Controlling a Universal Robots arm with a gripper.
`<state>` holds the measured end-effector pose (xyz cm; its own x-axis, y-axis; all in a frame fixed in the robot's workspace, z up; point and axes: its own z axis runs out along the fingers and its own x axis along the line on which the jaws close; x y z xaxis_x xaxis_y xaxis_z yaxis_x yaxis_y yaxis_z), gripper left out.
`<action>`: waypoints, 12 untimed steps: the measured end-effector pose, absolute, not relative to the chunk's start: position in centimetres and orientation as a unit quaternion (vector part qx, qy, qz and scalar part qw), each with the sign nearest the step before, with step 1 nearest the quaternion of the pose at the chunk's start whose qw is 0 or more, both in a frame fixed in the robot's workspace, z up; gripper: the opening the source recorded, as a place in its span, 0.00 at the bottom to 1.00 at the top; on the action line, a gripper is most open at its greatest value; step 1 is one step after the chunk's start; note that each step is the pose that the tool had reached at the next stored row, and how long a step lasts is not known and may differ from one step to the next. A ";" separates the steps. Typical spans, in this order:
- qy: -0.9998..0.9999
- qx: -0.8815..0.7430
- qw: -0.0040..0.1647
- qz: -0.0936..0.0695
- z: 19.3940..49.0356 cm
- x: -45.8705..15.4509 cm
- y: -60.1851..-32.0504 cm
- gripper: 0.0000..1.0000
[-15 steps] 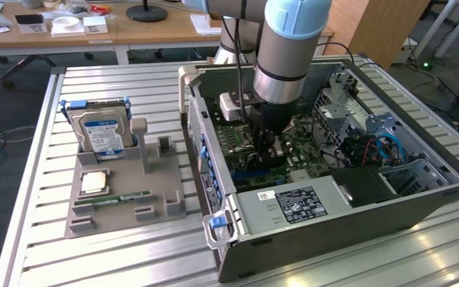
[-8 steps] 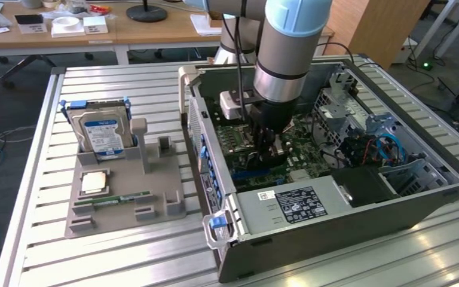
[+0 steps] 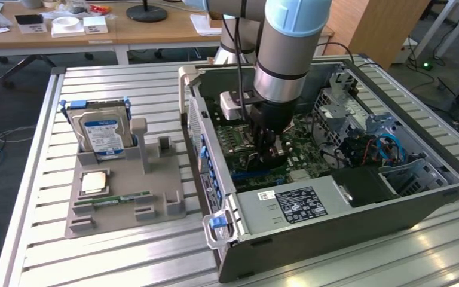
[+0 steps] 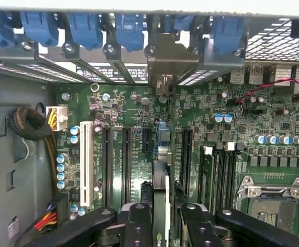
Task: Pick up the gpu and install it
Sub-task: 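Insert the gpu into the slot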
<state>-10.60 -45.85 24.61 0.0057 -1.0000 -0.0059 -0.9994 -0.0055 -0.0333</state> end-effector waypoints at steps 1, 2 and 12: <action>0.705 -0.709 0.014 -0.010 24.6 -10.6 -45.9 0.26; 0.705 -0.709 0.014 -0.010 24.5 -10.6 -45.9 0.26; 0.705 -0.709 0.017 -0.008 24.5 -10.6 -45.9 0.26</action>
